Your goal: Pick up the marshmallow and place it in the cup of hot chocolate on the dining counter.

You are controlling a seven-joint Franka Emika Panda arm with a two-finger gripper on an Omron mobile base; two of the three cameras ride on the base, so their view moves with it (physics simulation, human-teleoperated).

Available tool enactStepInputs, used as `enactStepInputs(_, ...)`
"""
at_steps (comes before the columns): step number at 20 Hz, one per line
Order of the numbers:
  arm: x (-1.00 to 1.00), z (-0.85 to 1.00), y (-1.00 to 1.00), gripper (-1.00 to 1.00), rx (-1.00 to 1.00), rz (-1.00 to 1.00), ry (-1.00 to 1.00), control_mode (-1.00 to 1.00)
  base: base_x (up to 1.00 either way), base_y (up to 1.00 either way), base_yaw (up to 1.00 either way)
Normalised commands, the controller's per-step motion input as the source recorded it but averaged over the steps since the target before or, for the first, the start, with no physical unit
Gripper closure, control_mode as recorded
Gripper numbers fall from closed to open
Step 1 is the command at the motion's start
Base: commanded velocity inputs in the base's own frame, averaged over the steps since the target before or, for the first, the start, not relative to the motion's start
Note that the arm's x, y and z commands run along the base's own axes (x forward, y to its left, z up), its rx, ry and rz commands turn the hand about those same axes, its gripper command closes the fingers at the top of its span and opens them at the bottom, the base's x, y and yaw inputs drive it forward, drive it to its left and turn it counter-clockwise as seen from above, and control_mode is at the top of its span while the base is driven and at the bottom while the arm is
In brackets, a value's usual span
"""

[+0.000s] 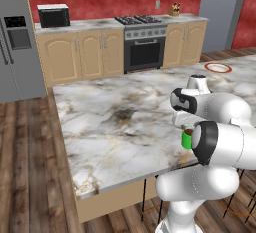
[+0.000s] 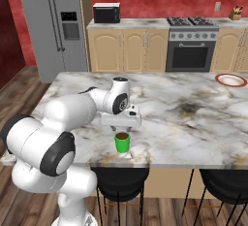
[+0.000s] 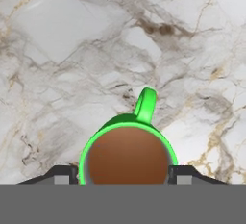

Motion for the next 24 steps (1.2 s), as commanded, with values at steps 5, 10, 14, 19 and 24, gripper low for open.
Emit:
enactStepInputs(5,-0.19,0.0,-0.12,-1.0,0.0,0.0,-0.09,-1.0,0.0,0.0,0.0)
enactStepInputs(10,-0.3,0.54,-0.02,-1.0,0.0,0.0,-0.27,-1.0,0.0,0.0,0.0)
enactStepInputs(14,-0.27,0.88,0.21,-1.0,0.0,0.0,-0.27,-1.0,0.0,0.0,0.0)
enactStepInputs(19,-0.31,0.96,0.58,-1.0,0.0,0.0,-0.27,-1.0,0.0,0.0,0.0)
enactStepInputs(24,-0.58,0.84,0.77,-1.0,0.0,0.0,-0.3,-1.0,0.0,0.0,0.0)
